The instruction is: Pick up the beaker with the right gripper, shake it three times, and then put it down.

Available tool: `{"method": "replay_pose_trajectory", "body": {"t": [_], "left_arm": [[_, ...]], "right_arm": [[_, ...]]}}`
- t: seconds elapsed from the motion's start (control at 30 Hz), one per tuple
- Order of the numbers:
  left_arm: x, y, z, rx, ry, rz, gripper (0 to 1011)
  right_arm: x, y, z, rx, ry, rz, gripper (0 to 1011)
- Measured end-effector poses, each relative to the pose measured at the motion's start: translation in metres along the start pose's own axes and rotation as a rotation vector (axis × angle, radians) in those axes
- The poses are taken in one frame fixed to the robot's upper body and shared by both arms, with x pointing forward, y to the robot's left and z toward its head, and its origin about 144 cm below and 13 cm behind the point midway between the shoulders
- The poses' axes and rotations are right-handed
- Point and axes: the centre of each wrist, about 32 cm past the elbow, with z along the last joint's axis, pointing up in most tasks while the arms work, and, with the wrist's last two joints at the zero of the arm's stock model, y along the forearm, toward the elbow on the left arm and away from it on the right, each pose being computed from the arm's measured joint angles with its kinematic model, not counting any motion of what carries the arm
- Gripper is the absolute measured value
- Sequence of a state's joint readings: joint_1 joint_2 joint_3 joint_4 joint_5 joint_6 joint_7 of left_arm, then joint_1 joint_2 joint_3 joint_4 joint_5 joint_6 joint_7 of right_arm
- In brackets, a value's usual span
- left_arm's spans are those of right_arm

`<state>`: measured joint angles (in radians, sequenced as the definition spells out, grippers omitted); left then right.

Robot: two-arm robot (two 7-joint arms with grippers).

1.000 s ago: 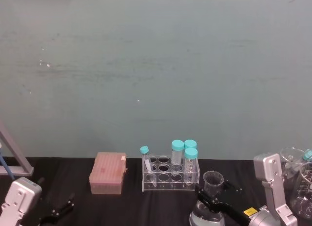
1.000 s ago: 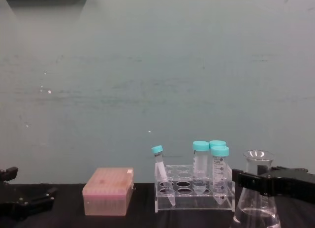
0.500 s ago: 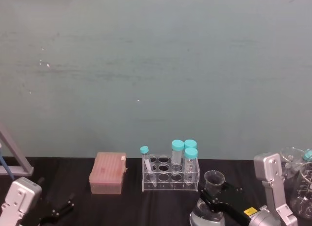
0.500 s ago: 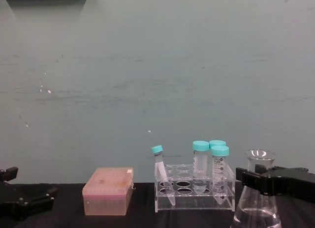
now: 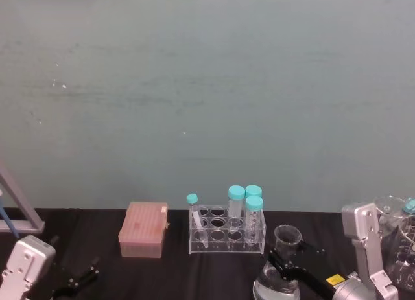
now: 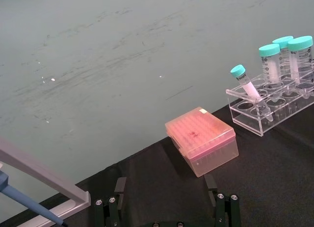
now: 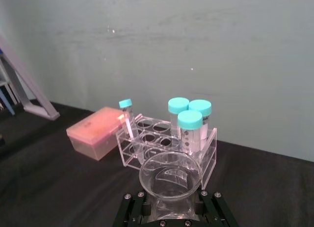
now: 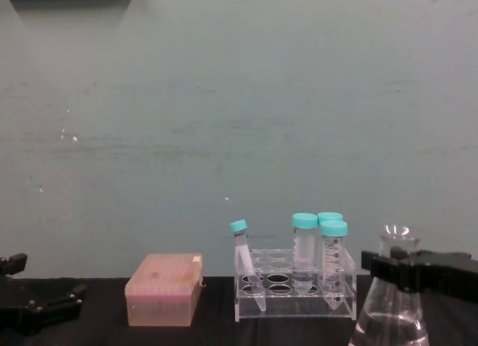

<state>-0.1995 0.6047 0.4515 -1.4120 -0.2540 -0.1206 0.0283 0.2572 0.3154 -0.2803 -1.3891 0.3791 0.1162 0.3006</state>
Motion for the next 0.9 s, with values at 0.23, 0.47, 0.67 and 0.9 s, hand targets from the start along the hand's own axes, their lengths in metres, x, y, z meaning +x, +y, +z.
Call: {"method": "replay_pose_trajectory", "body": {"t": [0.23, 0.47, 0.67, 0.9], "left_arm": [[0.0, 0.0, 0.0, 0.0, 0.0, 0.0, 1000], [0.0, 0.0, 0.0, 0.0, 0.0, 0.0, 1000], [0.0, 0.0, 0.0, 0.0, 0.0, 0.0, 1000], [0.0, 0.0, 0.0, 0.0, 0.0, 0.0, 1000]], "right_arm": [[-0.003, 0.0, 0.017, 0.042, 0.016, 0.008, 453], [-0.007, 0.0, 0.045, 0.079, -0.022, 0.03, 452], [-0.009, 0.0, 0.055, 0.092, -0.042, 0.045, 452], [-0.012, -0.001, 0.054, 0.121, 0.298, 0.103, 452]]}}
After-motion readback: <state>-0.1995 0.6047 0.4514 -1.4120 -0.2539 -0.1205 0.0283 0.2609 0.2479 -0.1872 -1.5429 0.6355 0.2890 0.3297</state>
